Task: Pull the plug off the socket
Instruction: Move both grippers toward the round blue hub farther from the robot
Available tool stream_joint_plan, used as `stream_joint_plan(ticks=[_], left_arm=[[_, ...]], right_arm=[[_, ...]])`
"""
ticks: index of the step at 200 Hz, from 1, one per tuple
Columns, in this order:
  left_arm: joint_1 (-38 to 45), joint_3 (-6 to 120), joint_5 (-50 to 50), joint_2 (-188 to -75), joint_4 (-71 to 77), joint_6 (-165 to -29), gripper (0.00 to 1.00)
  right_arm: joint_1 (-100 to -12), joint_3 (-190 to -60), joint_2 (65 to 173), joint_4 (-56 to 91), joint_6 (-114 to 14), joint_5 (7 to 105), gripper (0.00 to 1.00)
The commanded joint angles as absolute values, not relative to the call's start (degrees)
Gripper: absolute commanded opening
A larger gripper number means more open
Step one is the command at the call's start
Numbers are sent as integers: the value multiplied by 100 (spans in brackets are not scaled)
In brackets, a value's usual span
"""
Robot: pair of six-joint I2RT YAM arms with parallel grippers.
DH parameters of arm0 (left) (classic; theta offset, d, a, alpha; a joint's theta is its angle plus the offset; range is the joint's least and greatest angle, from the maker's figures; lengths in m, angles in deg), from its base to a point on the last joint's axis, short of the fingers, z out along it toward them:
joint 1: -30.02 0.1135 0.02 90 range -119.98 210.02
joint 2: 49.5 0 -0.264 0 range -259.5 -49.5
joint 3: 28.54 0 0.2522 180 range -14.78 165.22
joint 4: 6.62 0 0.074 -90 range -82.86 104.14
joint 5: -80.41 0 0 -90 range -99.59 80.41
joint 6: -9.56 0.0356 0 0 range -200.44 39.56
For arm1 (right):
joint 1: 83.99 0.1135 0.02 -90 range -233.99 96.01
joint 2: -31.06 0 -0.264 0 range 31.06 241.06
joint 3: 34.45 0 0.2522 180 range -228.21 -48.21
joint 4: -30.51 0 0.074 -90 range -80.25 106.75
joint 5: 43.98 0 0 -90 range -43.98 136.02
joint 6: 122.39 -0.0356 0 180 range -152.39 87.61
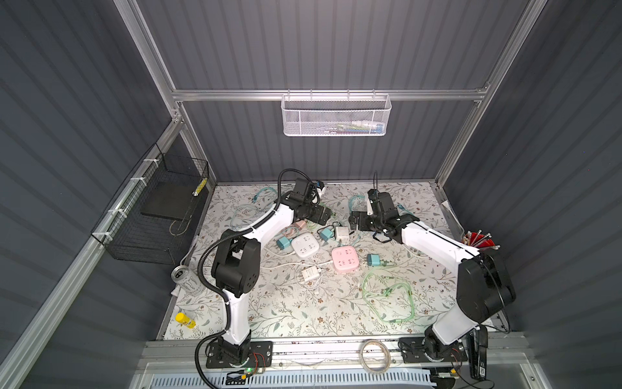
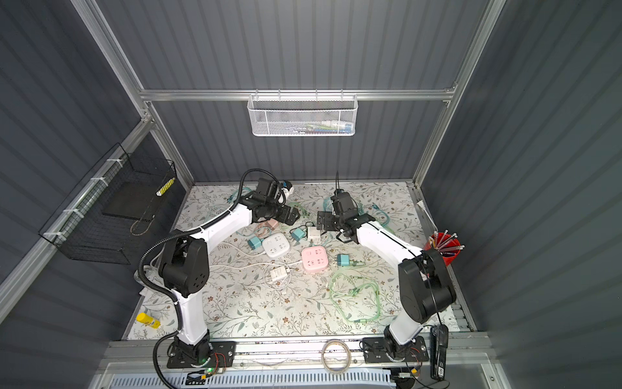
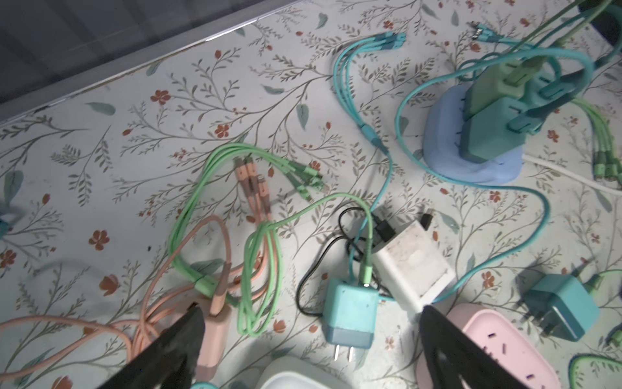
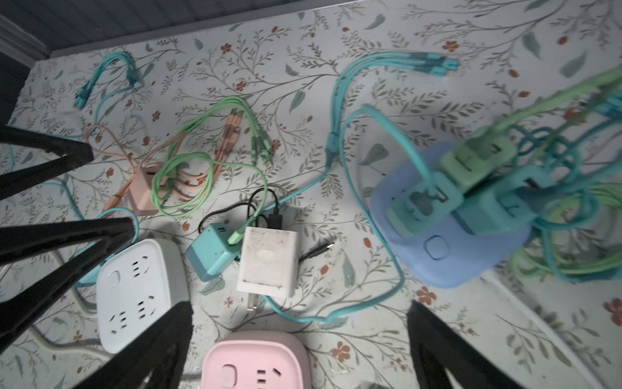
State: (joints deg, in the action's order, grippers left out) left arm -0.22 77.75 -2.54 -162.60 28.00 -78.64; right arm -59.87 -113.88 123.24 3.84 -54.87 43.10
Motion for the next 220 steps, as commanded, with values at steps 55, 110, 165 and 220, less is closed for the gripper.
stream_joint_plan(ticks=[55,110,165,220], left_arm=[[-835,8929,-348,-17206,2338,-7930,100],[-1236,9511,-509,-17764,2312,-8118,100],[-1530,9700,-924,-18066,2063,-8283,99],[-1604,10045,-1299,-18485,1921,-8574,99]], right_arm=[[-7143,-10829,11857,92,-5597,4105,99],[-7694,-10429,11799,148,-5777,4629,99],[-8046,-10021,11710,364,-5936,5032,99],[-8321,-9806,11609,470,-5865,5284,99]])
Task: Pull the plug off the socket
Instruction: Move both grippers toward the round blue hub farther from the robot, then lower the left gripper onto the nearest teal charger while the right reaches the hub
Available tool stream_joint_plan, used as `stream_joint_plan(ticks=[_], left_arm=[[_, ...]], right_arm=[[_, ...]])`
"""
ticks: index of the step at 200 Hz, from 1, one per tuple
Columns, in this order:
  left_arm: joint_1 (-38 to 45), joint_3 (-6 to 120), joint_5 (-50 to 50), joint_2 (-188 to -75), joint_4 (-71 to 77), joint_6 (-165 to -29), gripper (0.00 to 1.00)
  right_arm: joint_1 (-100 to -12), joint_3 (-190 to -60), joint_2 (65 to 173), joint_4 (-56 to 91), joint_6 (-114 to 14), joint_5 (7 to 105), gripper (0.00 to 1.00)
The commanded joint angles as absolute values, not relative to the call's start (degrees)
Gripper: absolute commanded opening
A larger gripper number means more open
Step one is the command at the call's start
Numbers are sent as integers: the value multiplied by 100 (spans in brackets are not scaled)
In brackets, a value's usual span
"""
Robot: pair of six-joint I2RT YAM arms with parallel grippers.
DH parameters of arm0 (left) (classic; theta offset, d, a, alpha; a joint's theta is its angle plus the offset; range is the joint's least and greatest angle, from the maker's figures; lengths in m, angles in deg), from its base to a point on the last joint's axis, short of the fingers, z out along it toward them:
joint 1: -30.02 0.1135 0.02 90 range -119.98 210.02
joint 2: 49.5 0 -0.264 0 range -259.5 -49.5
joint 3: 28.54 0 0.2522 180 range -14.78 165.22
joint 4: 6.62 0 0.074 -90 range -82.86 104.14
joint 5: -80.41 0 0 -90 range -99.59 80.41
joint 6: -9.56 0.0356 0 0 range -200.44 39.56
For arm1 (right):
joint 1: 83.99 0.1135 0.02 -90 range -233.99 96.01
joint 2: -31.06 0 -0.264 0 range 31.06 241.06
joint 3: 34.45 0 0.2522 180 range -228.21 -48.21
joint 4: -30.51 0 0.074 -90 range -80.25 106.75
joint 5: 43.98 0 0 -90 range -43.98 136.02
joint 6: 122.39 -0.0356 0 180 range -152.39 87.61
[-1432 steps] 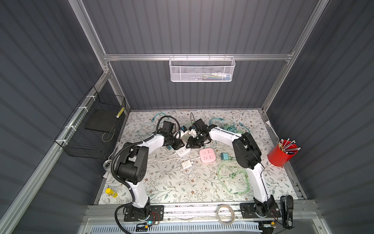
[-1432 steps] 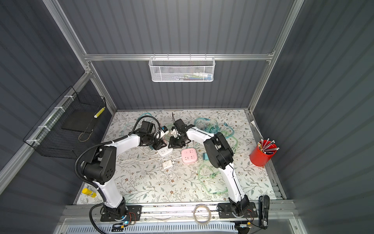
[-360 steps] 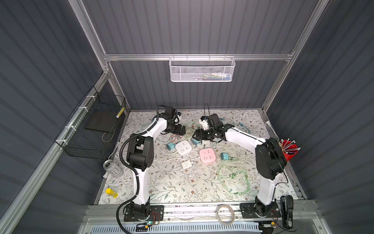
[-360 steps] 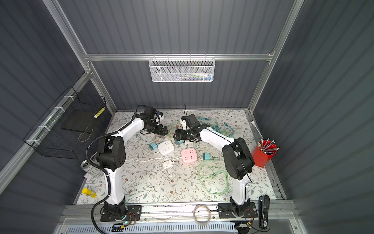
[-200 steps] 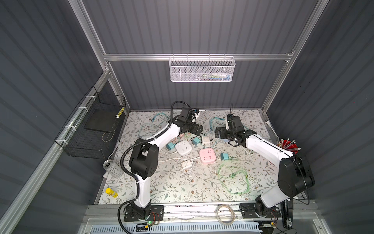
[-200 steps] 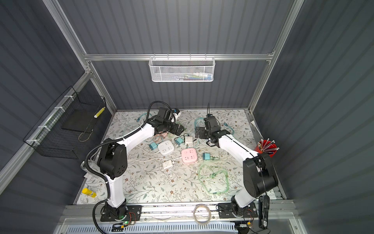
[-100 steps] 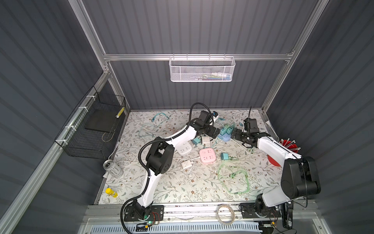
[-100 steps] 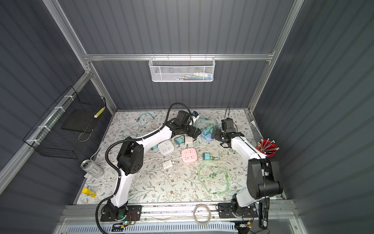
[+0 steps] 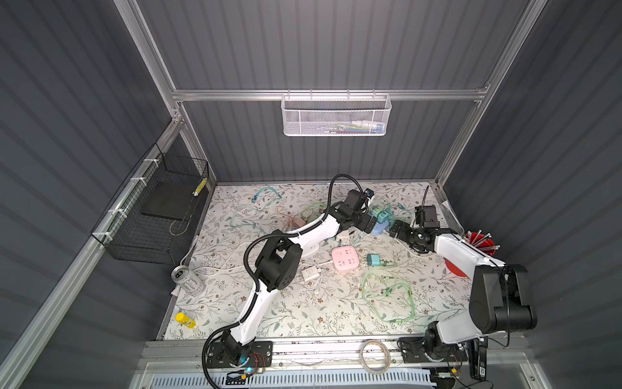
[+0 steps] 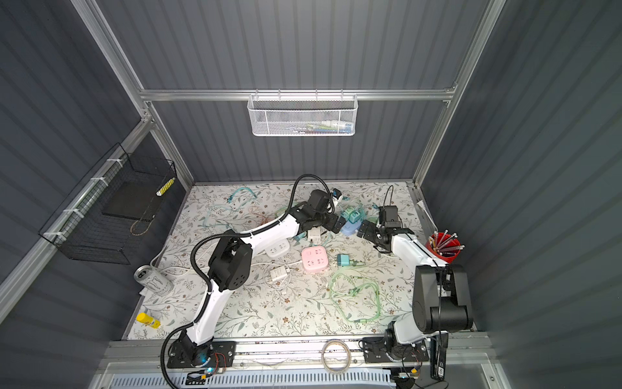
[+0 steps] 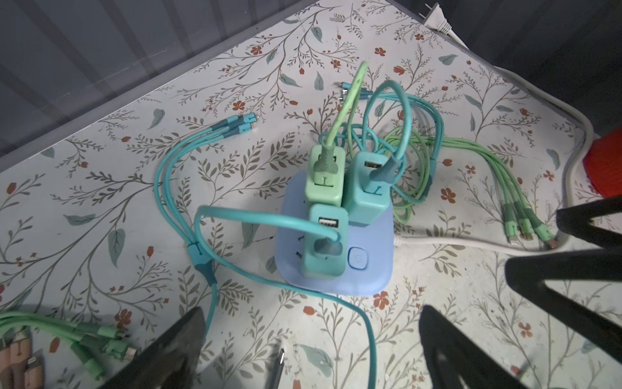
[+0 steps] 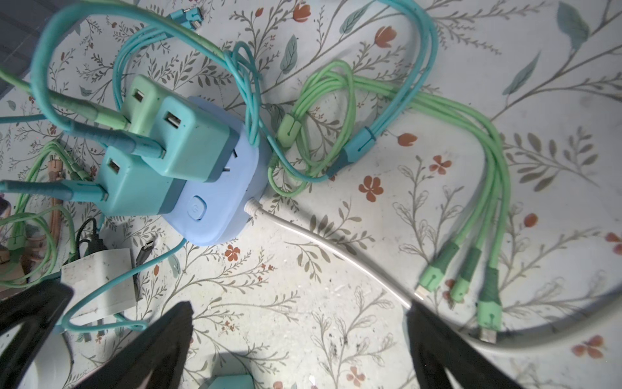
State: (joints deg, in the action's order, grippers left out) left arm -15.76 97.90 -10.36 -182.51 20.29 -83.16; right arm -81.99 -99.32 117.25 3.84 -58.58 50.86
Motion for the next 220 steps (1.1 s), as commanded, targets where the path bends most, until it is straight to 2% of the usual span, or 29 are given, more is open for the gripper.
stream_joint_plan(ticks=[1,106,144,187,220], left_arm=[[-1604,10054,-1309,-18494,1924,-8586,99],[-1683,10675,-1593,-19133,1939,-8660,99],[-1745,10897,-1607,-19326,1995,-8525,95],[-1819,11362,-1664,-19642,2287,-8427,83],[-1839,11387,-1603,-19678,2311,-8353,65]], right_arm=[[-8329,-9805,11607,470,-5866,5290,99],[-8610,-9593,11674,721,-5858,5804,99],[-8645,-9585,11762,750,-5844,5876,99],[-8680,-9619,11806,766,-5835,5946,99],[-8689,-9685,11915,758,-5815,5991,99]])
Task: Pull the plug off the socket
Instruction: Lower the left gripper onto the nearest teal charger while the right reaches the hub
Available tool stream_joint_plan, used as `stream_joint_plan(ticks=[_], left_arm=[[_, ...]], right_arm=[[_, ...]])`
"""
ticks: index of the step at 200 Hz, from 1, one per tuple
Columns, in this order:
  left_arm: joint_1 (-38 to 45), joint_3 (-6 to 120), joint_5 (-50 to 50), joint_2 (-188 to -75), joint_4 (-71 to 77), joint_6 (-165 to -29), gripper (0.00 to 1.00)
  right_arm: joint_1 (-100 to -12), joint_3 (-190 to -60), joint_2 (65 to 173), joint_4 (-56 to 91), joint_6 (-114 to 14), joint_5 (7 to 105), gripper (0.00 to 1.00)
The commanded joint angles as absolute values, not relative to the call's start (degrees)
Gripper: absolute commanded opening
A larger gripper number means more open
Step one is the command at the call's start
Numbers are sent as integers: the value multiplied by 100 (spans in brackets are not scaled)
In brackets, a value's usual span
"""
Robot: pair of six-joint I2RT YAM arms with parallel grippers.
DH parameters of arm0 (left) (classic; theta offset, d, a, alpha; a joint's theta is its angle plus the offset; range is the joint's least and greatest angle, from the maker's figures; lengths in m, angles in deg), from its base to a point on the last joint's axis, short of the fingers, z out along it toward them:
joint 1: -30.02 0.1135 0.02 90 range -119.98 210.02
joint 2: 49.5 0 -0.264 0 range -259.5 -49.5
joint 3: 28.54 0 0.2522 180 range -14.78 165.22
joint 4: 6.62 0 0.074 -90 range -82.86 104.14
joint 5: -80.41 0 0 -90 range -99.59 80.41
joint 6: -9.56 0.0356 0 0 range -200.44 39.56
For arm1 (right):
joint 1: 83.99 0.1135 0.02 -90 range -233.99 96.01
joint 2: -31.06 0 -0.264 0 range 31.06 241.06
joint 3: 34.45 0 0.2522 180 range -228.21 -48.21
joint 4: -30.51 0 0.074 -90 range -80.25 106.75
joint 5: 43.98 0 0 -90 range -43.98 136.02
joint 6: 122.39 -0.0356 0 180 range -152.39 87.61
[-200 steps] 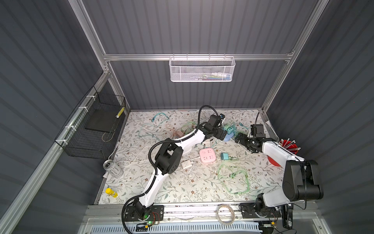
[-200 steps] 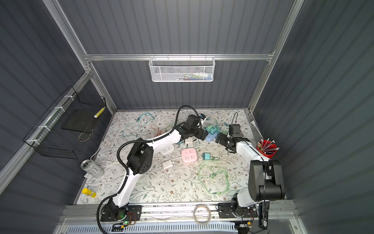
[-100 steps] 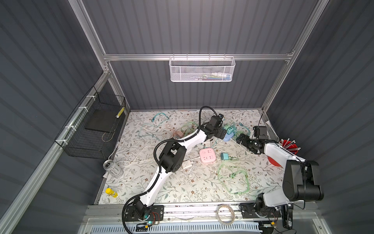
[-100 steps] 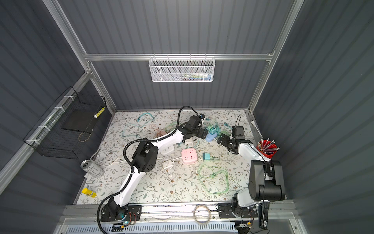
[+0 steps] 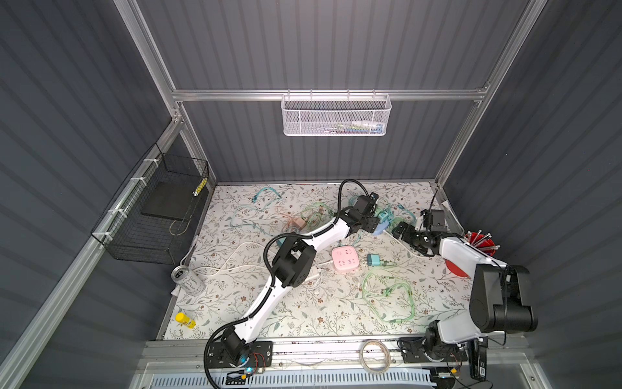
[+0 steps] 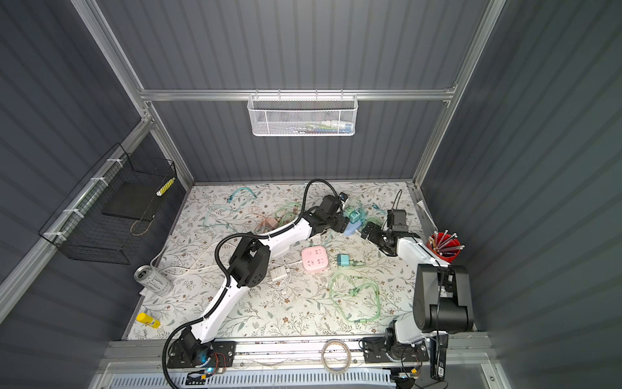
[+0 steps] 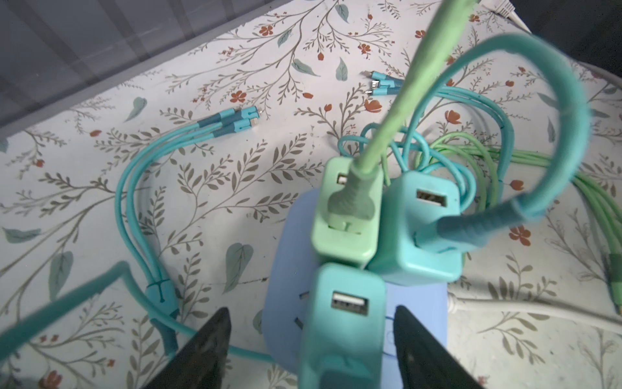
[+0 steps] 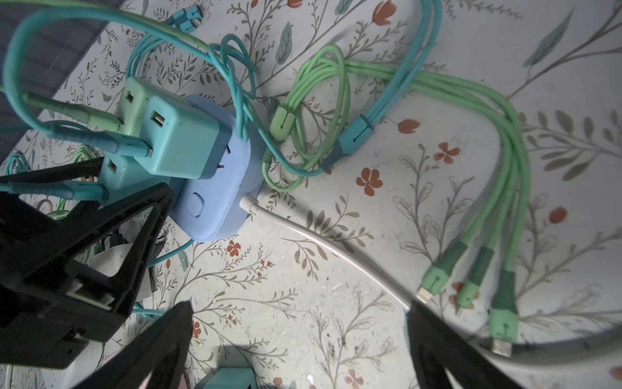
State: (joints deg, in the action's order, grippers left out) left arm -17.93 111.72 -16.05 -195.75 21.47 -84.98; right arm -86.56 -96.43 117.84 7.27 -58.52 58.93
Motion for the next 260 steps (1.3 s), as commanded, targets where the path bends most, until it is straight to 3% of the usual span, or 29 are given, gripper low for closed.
stream_joint_plan(ticks=[1,97,159,260], left_arm=[[-1836,11388,-1598,-19679,2317,-8352,65],[-1949,10970,-1259,-19438,2330,-8240,30],[-1958,10628,-1043,-19213,2335,-8419,23],[-2134,10133,-944,-18899,2392,-8185,22]], right_arm=[[-8689,-9688,11922,755,-5805,6000,99],[-8689,-10032,12478,745,-5941,6694,80],[-8689,-10163,12705,711,-6058,6910,74],[-8588,-10373,13118,783,-6383,7169,65]])
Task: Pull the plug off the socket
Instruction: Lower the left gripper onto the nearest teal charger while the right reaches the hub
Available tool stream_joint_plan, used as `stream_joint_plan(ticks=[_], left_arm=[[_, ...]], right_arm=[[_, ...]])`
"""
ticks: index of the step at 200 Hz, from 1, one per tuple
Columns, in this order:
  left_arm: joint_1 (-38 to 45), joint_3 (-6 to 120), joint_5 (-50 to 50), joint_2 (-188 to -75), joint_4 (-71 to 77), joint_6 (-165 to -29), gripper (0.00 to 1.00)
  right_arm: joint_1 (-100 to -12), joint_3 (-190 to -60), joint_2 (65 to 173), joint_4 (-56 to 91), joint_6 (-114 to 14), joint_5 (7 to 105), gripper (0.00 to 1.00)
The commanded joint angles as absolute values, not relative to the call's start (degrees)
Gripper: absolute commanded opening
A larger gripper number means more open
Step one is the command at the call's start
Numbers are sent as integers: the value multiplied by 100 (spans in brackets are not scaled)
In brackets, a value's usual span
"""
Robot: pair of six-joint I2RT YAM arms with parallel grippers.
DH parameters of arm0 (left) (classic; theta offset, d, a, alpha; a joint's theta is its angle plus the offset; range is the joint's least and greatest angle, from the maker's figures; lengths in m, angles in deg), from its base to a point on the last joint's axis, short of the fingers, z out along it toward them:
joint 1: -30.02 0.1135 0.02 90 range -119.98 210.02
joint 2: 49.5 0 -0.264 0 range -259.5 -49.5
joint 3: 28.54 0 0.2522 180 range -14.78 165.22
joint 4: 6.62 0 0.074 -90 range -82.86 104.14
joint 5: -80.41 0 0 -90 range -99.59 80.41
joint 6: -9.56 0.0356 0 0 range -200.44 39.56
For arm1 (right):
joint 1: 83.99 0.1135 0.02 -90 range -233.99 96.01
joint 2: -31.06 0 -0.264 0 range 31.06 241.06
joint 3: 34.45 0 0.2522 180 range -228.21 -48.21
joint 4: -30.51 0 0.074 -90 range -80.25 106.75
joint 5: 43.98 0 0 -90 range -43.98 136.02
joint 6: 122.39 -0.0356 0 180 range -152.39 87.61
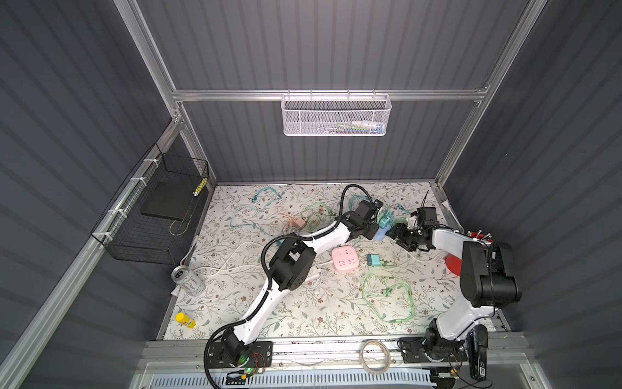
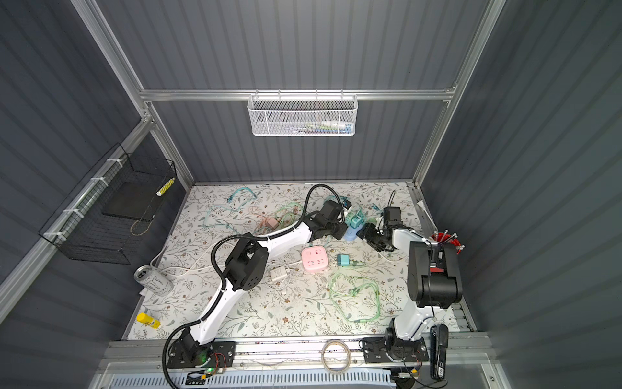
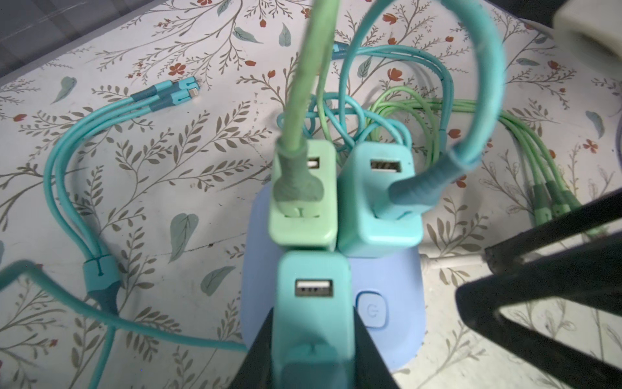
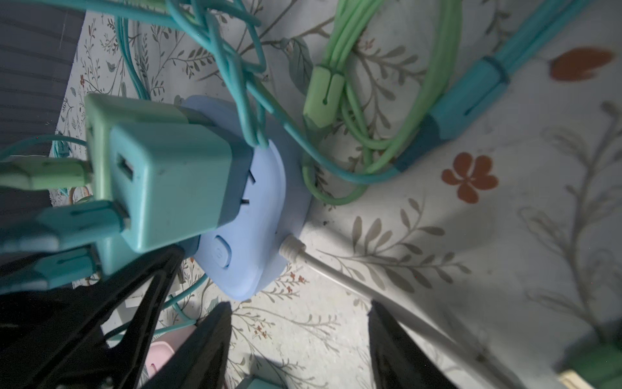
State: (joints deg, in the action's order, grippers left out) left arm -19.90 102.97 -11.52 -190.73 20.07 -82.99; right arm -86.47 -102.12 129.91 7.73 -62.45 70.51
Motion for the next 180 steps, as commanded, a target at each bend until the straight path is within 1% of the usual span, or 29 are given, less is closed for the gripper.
stream_joint_plan(ticks=[1,119,151,180], left_arm=[[-2132,10132,-943,-18898,2388,-8185,23],[-2395,9869,-622,-18821,2289,-8037,22],[-2398,9935,-802,-18883,2398,-8097,22],[-2395,10258,-958,-19037,2772,-8049,22]], right_arm=[[-8586,-10378,13121,781,-6384,7173,65],[-8513,-10572,13475,666,-6672,6852,62],[-8496,-10489,13186,631,-6524,6679,60],[-8488,-10434,12852,597,-6366,6588,58]])
